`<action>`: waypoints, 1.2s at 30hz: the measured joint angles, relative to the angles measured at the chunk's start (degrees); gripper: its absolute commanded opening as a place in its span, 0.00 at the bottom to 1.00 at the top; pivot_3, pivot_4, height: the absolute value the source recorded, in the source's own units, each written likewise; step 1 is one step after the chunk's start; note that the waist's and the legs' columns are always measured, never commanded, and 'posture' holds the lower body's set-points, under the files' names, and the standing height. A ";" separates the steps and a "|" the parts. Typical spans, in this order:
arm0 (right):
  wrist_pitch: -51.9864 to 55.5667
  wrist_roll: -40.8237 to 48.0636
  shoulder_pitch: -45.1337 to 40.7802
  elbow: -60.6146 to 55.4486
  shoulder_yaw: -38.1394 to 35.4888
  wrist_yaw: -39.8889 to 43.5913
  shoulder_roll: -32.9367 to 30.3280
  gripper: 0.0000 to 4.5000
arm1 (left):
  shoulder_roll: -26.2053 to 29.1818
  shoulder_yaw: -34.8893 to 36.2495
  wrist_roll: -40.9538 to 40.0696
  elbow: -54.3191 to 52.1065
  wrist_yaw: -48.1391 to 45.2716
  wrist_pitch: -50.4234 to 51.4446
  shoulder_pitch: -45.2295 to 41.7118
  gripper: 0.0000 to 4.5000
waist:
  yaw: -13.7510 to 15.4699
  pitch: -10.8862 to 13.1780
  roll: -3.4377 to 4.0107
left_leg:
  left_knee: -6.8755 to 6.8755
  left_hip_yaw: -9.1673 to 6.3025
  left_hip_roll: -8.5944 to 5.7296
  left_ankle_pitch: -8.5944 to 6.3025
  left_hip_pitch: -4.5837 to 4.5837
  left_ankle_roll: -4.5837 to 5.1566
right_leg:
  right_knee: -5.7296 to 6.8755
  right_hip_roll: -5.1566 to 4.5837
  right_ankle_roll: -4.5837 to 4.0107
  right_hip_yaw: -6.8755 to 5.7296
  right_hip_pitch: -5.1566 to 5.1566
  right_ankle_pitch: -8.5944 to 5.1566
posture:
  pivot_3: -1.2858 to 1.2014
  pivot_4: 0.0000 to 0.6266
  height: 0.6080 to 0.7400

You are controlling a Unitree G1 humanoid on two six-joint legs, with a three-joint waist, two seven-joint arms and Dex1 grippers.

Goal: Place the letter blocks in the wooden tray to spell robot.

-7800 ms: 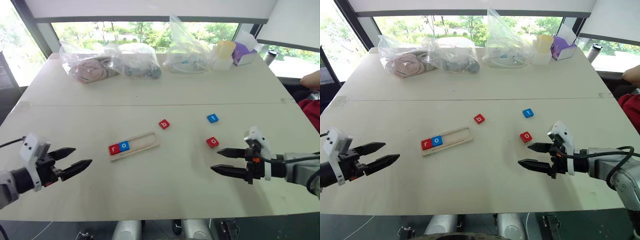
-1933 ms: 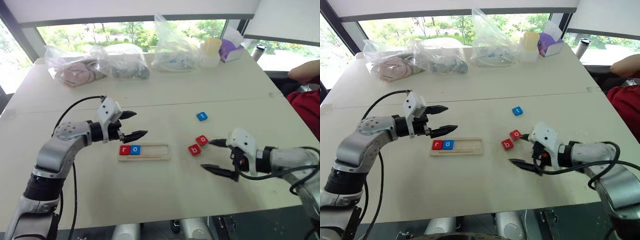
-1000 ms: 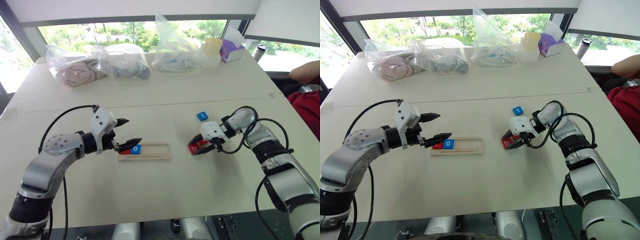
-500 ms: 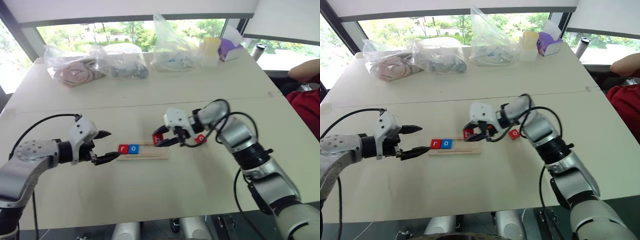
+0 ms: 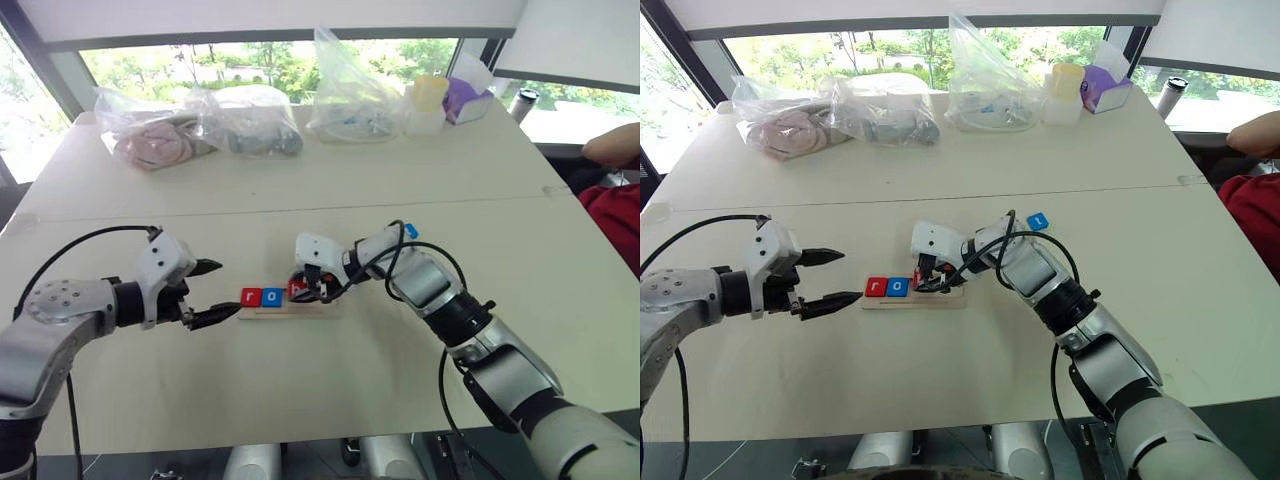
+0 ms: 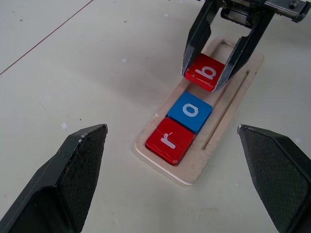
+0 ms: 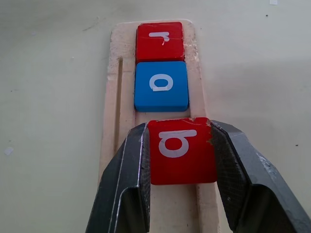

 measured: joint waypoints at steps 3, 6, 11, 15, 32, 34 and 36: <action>0.77 0.03 0.00 -0.03 0.02 0.10 0.35 0.26 | -0.08 -0.10 0.47 0.06 0.32 -0.21 -0.06 1.00 | -0.04 0.00 0.00 | 0.00 0.00 0.00 0.00 0.00 0.00 | 0.00 0.00 0.01 0.00 0.00 0.01 | 0.52 0.24 1.00; 1.94 0.13 0.00 -0.12 0.02 0.30 0.62 0.26 | -0.46 -0.39 0.74 0.08 0.64 -0.27 -0.06 1.00 | -0.02 0.00 0.00 | 0.00 0.00 0.00 0.00 0.00 0.00 | 0.00 0.00 0.01 0.00 0.00 0.01 | 0.52 0.24 1.00; 2.75 0.12 0.01 -0.60 0.03 0.14 1.20 0.26 | -0.86 -0.73 1.35 0.54 0.90 -0.73 -0.80 1.00 | -0.02 0.00 0.00 | 0.00 0.00 0.00 0.00 0.00 0.00 | 0.00 0.00 0.01 -0.01 0.00 0.01 | 0.52 0.24 1.00; 3.21 0.16 0.01 -0.59 0.04 -0.08 1.96 0.80 | -1.12 -1.81 2.47 1.72 1.07 -1.50 -1.65 1.00 | -0.04 0.00 0.00 | 0.00 0.00 0.00 0.00 0.00 0.00 | 0.01 0.00 0.01 -0.01 0.00 0.01 | 0.52 0.24 1.00; 2.02 2.56 0.03 -3.24 -9.63 -9.84 2.32 0.98 | -2.75 -3.17 4.51 4.04 1.38 -3.59 -3.24 1.00 | -0.03 -0.01 -0.02 | 0.01 0.01 -0.01 0.00 0.00 0.00 | 0.01 -0.01 0.02 -0.01 0.01 0.02 | 0.52 0.24 1.00; -1.36 1.29 0.02 0.05 -9.43 -11.20 2.29 0.98 | -2.78 -3.61 4.57 4.11 1.37 -3.59 -3.64 1.00 | -0.04 -0.01 -0.02 | 0.00 0.01 -0.01 0.00 0.00 0.00 | 0.01 -0.01 0.02 0.00 0.00 0.02 | 0.52 0.24 1.00; -4.44 0.32 0.03 3.84 -8.93 -11.59 2.18 0.98 | -2.84 -4.33 4.60 4.21 1.34 -3.59 -3.95 1.00 | -0.04 -0.01 -0.02 | 0.00 0.02 -0.01 0.00 0.00 0.00 | 0.01 -0.01 0.02 0.00 0.00 0.02 | 0.52 0.24 1.00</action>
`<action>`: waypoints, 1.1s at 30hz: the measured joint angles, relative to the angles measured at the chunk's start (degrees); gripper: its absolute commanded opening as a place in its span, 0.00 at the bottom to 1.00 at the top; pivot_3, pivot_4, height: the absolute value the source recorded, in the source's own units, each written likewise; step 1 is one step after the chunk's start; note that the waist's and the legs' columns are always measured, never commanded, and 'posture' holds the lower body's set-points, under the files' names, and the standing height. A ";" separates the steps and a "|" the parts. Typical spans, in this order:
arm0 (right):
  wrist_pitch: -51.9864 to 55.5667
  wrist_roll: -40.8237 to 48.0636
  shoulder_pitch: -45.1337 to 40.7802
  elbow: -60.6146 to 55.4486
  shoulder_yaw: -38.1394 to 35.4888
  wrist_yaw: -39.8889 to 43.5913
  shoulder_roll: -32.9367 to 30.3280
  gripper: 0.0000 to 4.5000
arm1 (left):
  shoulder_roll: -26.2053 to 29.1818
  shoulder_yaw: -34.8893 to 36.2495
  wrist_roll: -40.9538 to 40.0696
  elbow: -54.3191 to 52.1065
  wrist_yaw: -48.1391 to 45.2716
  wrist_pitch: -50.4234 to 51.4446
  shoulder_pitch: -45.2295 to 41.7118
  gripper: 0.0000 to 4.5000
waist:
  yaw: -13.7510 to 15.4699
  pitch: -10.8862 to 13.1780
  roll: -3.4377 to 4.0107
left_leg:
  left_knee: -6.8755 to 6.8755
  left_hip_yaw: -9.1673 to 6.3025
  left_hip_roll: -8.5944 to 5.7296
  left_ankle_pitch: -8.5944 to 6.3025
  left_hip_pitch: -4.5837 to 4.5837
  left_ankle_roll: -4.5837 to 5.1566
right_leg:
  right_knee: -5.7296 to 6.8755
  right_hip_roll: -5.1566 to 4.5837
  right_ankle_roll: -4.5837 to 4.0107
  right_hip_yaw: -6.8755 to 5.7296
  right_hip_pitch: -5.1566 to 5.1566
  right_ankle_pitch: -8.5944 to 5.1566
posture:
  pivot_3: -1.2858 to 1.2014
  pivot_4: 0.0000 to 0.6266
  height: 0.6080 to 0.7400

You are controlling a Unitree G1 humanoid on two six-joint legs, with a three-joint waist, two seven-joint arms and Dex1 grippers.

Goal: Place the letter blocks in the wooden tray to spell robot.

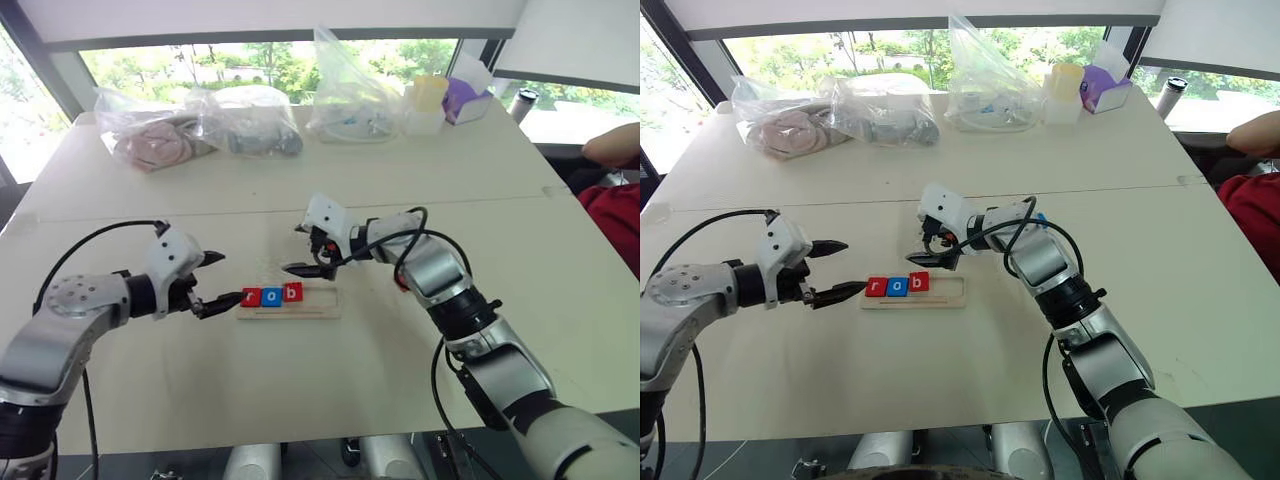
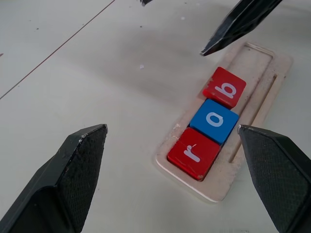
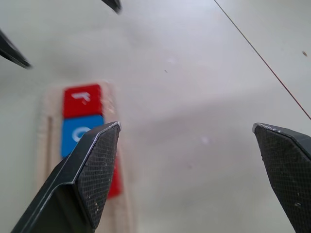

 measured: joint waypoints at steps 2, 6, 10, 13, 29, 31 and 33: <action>-2.70 -1.04 0.00 2.83 0.53 0.00 -0.15 0.98 | 0.00 -0.23 0.00 0.04 -0.02 0.00 -0.04 1.00 | -0.05 0.00 0.00 | -0.01 0.00 0.00 0.00 0.00 0.00 | 0.00 0.00 0.00 0.00 -0.01 0.00 | 0.52 0.24 1.00; -5.52 -1.74 0.00 5.38 1.19 1.33 -0.17 0.98 | 0.00 -0.22 0.02 0.05 0.04 0.00 -0.02 1.00 | -0.05 0.00 0.00 | -0.01 0.00 0.01 0.00 0.01 0.00 | 0.01 0.01 0.00 0.01 -0.01 0.01 | 0.52 0.24 1.00; -6.83 -1.88 0.00 5.62 2.13 3.67 -0.05 0.98 | 0.00 -0.22 0.07 0.05 0.26 0.00 0.61 1.00 | -0.02 0.00 0.00 | -0.01 -0.01 0.02 0.00 0.01 0.00 | 0.02 0.01 0.00 0.00 0.00 0.01 | 0.52 0.24 1.00; -6.98 -1.94 0.09 5.61 2.70 5.03 0.12 0.98 | 0.00 -0.21 0.07 0.04 0.60 0.01 0.64 1.00 | 0.00 0.00 0.00 | 0.00 -0.01 0.01 0.00 0.01 0.00 | 0.02 0.00 0.00 0.00 0.00 0.01 | 0.52 0.24 1.00; 15.94 2.96 8.54 -21.52 -16.32 -8.95 -6.30 0.98 | -2.83 0.52 -8.24 -5.78 1.23 6.04 -4.07 1.00 | 0.55 -0.05 -0.07 | -0.01 -0.11 -0.01 0.00 -0.06 0.00 | -0.02 -0.06 0.04 0.01 0.05 -0.01 | 0.52 0.24 1.00; 22.78 3.77 13.56 -27.97 -18.29 -11.09 -6.81 0.98 | -3.55 0.07 -9.31 -6.56 1.61 7.04 -5.36 1.00 | 0.41 -0.04 -0.05 | -0.02 -0.09 -0.02 0.00 -0.03 0.00 | 0.01 -0.04 0.04 0.03 0.03 -0.01 | 0.52 0.24 1.00; 30.96 5.17 19.53 -35.99 -20.83 -13.68 -7.45 0.98 | -4.17 -0.65 -9.95 -6.53 1.96 7.68 -6.92 1.00 | 0.14 -0.03 -0.05 | -0.01 -0.05 -0.01 0.00 0.01 0.01 | 0.04 0.02 0.03 0.07 0.02 -0.01 | 0.52 0.24 1.00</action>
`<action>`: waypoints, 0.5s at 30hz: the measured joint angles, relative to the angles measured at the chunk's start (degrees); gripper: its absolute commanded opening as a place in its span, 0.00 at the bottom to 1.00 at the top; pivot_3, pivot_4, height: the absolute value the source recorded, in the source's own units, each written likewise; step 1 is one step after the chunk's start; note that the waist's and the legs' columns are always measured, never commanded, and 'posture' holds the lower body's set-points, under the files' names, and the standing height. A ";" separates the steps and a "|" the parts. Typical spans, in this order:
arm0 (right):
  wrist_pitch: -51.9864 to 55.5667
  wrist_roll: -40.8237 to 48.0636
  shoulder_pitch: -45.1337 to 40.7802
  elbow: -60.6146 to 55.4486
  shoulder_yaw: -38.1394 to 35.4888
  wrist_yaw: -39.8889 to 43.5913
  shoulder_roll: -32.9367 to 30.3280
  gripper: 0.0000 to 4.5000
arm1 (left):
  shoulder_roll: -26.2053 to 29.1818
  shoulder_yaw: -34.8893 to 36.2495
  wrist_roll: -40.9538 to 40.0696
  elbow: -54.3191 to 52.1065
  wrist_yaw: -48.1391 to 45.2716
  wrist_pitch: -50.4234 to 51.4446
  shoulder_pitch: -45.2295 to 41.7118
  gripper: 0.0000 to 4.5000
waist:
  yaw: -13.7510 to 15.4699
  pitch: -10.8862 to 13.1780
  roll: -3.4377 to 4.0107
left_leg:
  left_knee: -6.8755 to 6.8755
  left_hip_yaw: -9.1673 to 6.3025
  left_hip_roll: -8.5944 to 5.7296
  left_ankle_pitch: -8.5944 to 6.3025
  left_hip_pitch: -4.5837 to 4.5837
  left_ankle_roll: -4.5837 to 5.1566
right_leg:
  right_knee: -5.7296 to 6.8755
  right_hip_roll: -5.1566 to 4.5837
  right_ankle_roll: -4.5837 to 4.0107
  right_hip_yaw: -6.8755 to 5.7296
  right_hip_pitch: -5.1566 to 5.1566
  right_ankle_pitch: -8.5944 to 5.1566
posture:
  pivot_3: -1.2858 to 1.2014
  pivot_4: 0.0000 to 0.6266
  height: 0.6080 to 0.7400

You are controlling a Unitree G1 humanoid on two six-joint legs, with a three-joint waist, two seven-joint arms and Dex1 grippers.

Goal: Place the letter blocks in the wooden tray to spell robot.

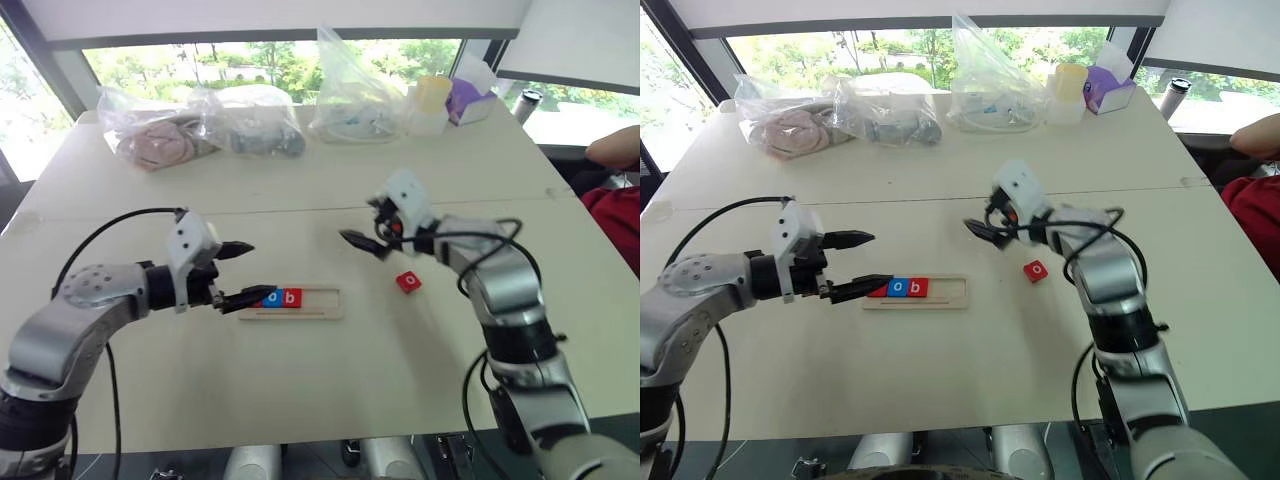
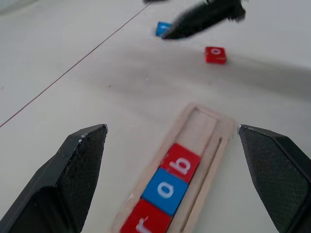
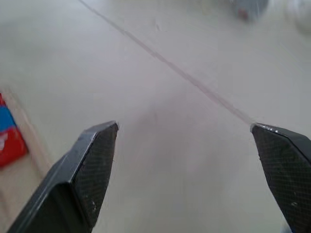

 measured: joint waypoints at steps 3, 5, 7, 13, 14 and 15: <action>8.95 1.41 1.94 -6.71 -4.45 -3.94 0.96 0.98 | -0.40 -1.00 -0.15 0.70 -0.28 -0.12 -1.41 1.00 | -0.48 0.00 0.01 | 0.02 0.06 0.01 0.01 0.10 0.01 | 0.07 0.08 -0.04 0.05 -0.01 0.01 | 0.52 0.24 1.00; 14.78 1.42 3.05 -11.90 -7.37 -7.66 1.14 0.98 | -0.43 -2.72 0.89 2.72 -1.29 -0.94 -1.93 1.00 | -0.31 -0.02 0.02 | 0.03 0.03 0.02 0.01 0.14 0.01 | 0.09 0.12 -0.11 0.05 0.01 -0.11 | 0.52 0.24 1.00; 17.48 1.41 4.51 -13.94 -7.91 -9.67 1.22 0.98 | -0.44 -3.83 1.67 4.25 -1.70 -1.66 -2.19 1.00 | -0.18 -0.02 0.01 | 0.05 0.04 0.02 0.01 0.14 0.01 | 0.09 0.12 -0.14 0.05 0.01 -0.14 | 0.52 0.24 1.00; 22.78 1.91 9.37 -16.31 -3.67 -15.60 4.22 0.98 | -0.86 -6.14 3.73 6.90 -2.78 -3.79 -3.43 1.00 | -0.17 -0.02 0.01 | 0.05 0.09 0.00 0.01 0.06 0.01 | 0.04 0.08 -0.06 0.08 -0.02 -0.11 | 0.52 0.24 1.00; 22.76 1.91 9.81 -16.31 -3.17 -16.33 4.22 0.98 | -0.88 -6.34 3.95 6.98 -2.93 -3.97 -3.45 1.00 | -0.13 -0.02 0.01 | 0.06 0.10 -0.01 0.01 0.04 0.01 | 0.03 0.07 -0.04 0.08 -0.02 -0.11 | 0.52 0.24 1.00; 22.61 1.90 10.30 -16.20 -2.79 -17.16 4.23 0.98 | -0.89 -6.40 4.22 7.13 -3.05 -4.08 -3.44 1.00 | -0.12 -0.02 0.01 | 0.06 0.10 -0.01 0.01 0.04 0.01 | 0.01 0.07 -0.04 0.08 -0.02 -0.11 | 0.52 0.24 1.00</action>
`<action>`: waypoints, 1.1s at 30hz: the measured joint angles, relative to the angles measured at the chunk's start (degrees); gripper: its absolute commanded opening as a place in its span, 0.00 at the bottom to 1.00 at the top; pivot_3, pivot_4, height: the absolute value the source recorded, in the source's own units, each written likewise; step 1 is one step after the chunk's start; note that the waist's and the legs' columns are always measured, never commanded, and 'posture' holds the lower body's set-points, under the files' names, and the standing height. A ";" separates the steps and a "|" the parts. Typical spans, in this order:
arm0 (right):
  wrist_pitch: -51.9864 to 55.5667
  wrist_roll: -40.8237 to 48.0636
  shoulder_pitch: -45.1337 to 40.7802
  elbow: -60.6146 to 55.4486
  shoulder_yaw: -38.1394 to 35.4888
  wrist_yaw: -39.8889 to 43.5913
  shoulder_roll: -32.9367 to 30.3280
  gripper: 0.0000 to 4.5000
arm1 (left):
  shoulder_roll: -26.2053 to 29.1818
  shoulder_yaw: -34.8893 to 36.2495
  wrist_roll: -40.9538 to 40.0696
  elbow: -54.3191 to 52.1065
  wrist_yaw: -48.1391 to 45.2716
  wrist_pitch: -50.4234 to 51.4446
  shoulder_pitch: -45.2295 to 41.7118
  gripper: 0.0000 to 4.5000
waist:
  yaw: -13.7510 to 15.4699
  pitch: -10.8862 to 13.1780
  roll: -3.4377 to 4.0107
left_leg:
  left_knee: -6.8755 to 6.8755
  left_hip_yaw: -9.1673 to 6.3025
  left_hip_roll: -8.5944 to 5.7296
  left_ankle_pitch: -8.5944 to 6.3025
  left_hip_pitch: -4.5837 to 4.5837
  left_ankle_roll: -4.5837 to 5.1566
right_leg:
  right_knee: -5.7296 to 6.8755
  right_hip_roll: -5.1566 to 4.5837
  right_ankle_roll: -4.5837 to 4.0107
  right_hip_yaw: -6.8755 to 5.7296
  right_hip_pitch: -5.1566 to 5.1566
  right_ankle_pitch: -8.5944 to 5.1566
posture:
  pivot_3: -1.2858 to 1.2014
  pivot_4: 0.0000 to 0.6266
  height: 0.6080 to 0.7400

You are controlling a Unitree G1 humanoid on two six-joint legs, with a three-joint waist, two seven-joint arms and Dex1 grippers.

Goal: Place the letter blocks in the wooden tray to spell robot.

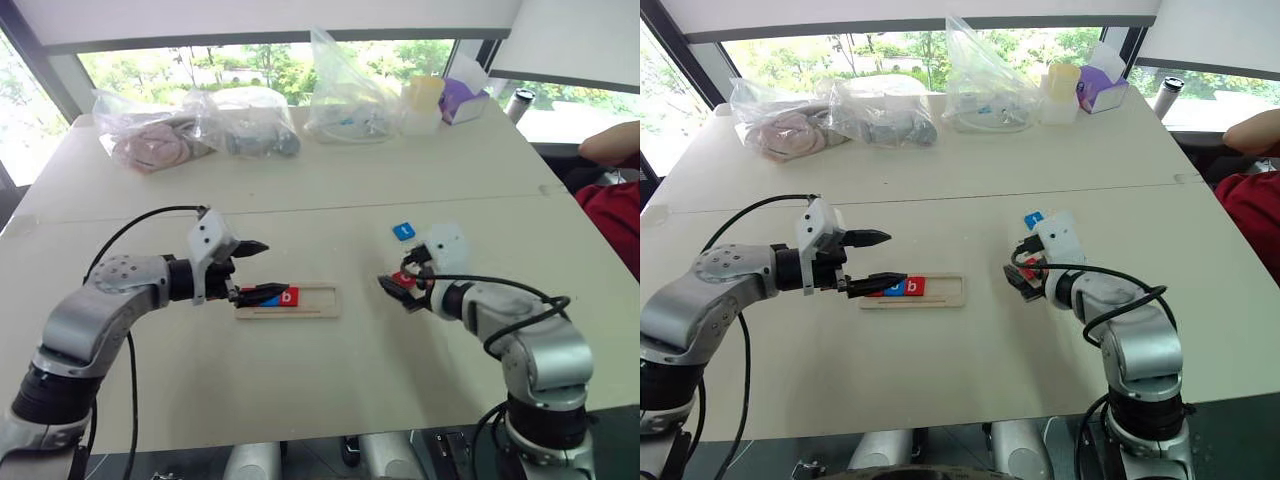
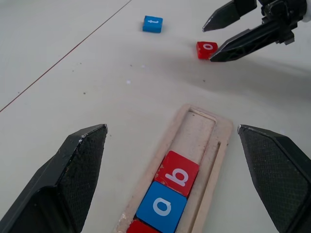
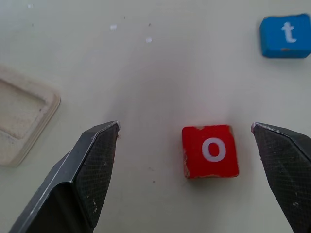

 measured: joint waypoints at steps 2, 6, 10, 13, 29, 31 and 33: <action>-0.90 -0.06 0.58 1.16 0.60 -1.36 0.00 0.98 | 0.00 0.00 0.54 0.27 -0.01 -0.20 0.00 1.00 | 0.00 0.00 0.00 | 0.00 0.00 0.00 0.00 0.00 0.00 | -0.01 0.00 0.00 0.00 0.00 -0.01 | 0.52 0.24 1.00; -3.79 -0.22 1.12 4.92 0.71 -3.42 -0.11 0.68 | 0.01 0.02 0.70 0.23 0.06 -0.23 0.27 1.00 | -0.03 0.00 -0.01 | 0.00 0.00 0.00 0.00 0.00 0.00 | -0.02 0.00 0.00 0.00 0.01 -0.02 | 0.52 0.24 1.00; -4.29 0.25 1.05 5.42 0.13 -4.07 -0.36 0.25 | 0.04 0.12 0.70 0.04 0.39 -0.22 0.77 1.00 | -0.04 -0.01 -0.01 | -0.01 -0.01 0.00 0.00 0.00 0.00 | -0.01 0.01 0.04 0.00 0.01 0.01 | 0.52 0.24 1.00; -3.31 0.73 0.93 4.94 0.11 -4.54 0.09 0.26 | 0.04 0.11 0.83 0.04 0.63 -0.23 0.83 1.00 | -0.01 0.00 -0.01 | 0.00 -0.02 0.00 0.00 0.00 0.00 | -0.02 0.01 0.07 0.00 0.01 0.02 | 0.52 0.24 1.00; 11.06 -1.50 -6.11 2.27 -8.58 -17.82 26.32 0.78 | -2.26 -0.57 3.52 2.25 0.35 -1.73 -0.36 1.00 | -0.16 -0.04 0.01 | -0.04 0.05 -0.04 0.00 -0.05 0.00 | -0.10 -0.11 -0.03 -0.01 -0.01 0.13 | 0.52 0.24 1.00; 11.08 -0.57 -6.25 2.28 -7.44 -17.51 24.83 1.00 | -2.30 -0.55 3.66 2.32 0.20 -2.35 -0.32 1.00 | -0.15 -0.04 0.01 | -0.04 0.02 -0.03 0.00 -0.04 0.00 | -0.09 -0.08 -0.03 -0.01 -0.01 0.12 | 0.52 0.24 1.00; 11.08 0.04 -6.52 2.28 -7.12 -17.18 22.97 1.00 | -2.30 -0.52 3.84 2.32 0.04 -2.61 -0.16 1.00 | -0.08 -0.04 0.01 | -0.04 -0.01 -0.02 0.00 -0.04 0.00 | -0.08 -0.06 -0.02 -0.02 -0.01 0.11 | 0.52 0.24 1.00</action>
